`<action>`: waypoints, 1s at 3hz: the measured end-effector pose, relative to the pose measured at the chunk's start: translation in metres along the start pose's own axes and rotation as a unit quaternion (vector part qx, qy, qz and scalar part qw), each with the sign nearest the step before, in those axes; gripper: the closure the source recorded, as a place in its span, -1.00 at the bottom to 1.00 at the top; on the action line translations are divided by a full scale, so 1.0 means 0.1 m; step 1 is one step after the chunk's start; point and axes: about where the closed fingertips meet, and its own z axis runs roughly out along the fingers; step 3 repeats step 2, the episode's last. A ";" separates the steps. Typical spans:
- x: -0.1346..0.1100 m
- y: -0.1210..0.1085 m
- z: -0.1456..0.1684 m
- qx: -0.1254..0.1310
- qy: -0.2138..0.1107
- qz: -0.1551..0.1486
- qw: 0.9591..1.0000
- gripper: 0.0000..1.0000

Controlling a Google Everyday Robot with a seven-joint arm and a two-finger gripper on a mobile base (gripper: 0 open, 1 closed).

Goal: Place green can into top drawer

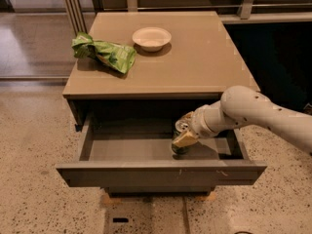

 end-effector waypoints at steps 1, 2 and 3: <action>-0.19 -0.18 0.02 0.012 -0.007 -0.008 1.000 -1.00; -0.20 -0.19 0.02 0.012 -0.007 -0.008 1.000 -1.00; -0.20 -0.19 0.02 0.012 -0.007 -0.008 1.000 -1.00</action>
Offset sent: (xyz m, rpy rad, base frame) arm 0.0364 0.0122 0.0251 0.0100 -0.0580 -0.0098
